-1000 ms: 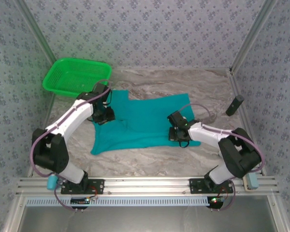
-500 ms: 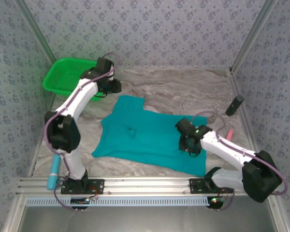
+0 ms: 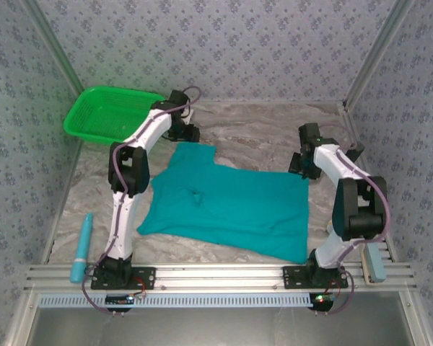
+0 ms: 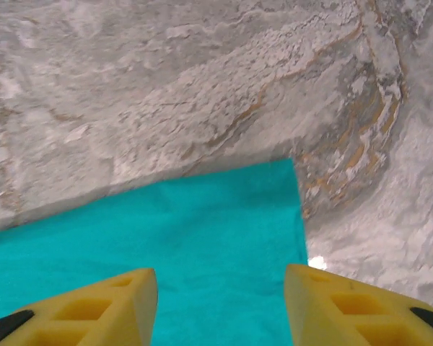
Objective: Fold the inside-out t-shirt
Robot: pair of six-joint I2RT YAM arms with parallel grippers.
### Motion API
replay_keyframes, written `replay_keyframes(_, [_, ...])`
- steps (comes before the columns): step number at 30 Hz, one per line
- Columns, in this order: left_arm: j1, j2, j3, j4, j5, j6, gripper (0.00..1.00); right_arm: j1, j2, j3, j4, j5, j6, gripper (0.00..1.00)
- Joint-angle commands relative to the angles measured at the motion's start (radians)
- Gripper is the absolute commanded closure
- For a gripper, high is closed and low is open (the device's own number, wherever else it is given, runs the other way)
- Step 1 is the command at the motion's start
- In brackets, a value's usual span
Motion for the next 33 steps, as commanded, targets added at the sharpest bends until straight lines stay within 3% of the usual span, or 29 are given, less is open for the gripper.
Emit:
replay_keyframes(1, [0.028, -0.024, -0.025, 0.019, -0.012, 0.000, 0.39, -0.011, 0.086, 0.084, -0.052, 0.018, -0.099, 0.48])
replay_keyframes(5, [0.053, -0.005, -0.047, 0.041, 0.048, 0.003, 0.37, -0.032, 0.132, 0.099, -0.070, 0.070, -0.074, 0.48])
replay_keyframes(10, [0.062, 0.022, -0.055, 0.022, 0.040, 0.013, 0.37, -0.041, 0.152, 0.102, -0.065, 0.055, -0.087, 0.47])
replay_keyframes(14, [0.067, 0.046, -0.055, 0.045, 0.124, 0.032, 0.37, -0.045, 0.198, 0.127, -0.089, 0.072, -0.088, 0.45])
replay_keyframes(20, [0.067, 0.094, -0.038, 0.041, 0.244, 0.068, 0.39, -0.049, 0.202, 0.119, -0.081, 0.041, -0.096, 0.44])
replay_keyframes(24, [0.067, 0.129, -0.015, 0.022, 0.238, 0.072, 0.43, -0.084, 0.221, 0.115, -0.048, -0.030, -0.160, 0.45])
replay_keyframes(27, [0.068, 0.162, 0.026, -0.004, 0.221, 0.078, 0.50, -0.109, 0.241, 0.101, 0.005, -0.099, -0.192, 0.49])
replay_keyframes(29, [0.072, 0.180, 0.044, -0.006, 0.210, 0.076, 0.58, -0.126, 0.264, 0.109, 0.014, -0.149, -0.211, 0.58])
replay_keyframes(33, [0.080, 0.179, 0.052, 0.004, 0.213, 0.102, 0.91, -0.130, 0.265, 0.118, 0.015, -0.199, -0.230, 0.83])
